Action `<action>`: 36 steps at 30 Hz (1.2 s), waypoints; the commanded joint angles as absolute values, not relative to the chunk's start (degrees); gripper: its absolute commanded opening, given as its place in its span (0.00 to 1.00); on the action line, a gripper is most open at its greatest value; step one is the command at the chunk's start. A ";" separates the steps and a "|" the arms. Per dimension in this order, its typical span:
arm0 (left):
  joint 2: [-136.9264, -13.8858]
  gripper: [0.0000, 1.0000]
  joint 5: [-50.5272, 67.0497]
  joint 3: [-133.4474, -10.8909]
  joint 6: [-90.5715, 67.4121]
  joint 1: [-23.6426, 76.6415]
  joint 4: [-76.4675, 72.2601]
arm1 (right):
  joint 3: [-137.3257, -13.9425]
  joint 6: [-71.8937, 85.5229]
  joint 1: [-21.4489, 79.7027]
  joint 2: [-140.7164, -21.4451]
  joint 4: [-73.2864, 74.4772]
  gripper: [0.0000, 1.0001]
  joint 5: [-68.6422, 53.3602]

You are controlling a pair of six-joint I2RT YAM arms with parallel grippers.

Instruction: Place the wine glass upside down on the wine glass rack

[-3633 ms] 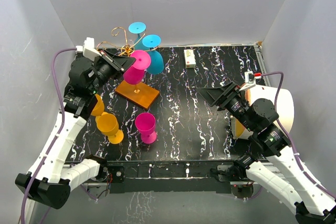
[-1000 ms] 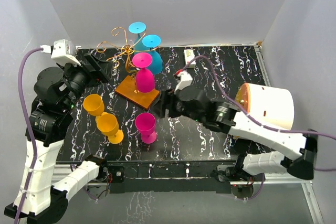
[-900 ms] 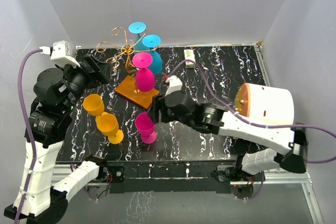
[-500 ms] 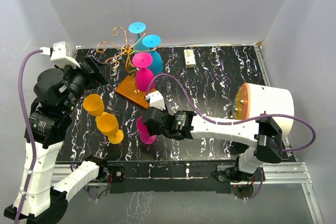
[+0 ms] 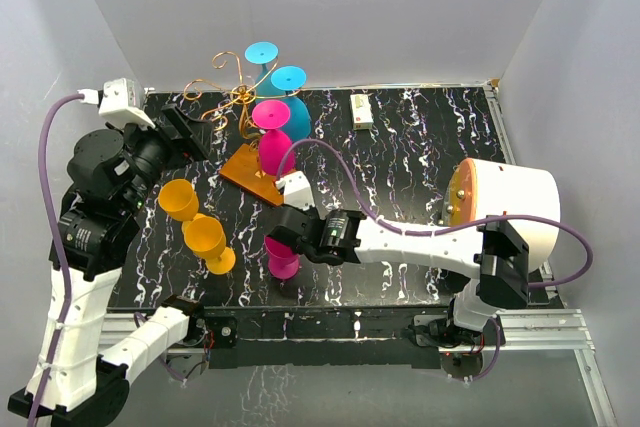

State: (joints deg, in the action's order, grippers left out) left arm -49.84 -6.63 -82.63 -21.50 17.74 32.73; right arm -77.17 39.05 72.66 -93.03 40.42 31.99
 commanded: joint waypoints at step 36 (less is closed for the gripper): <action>-45.07 0.91 0.38 -82.61 -42.64 17.45 19.63 | -80.48 18.23 72.77 -75.28 -21.54 0.00 43.53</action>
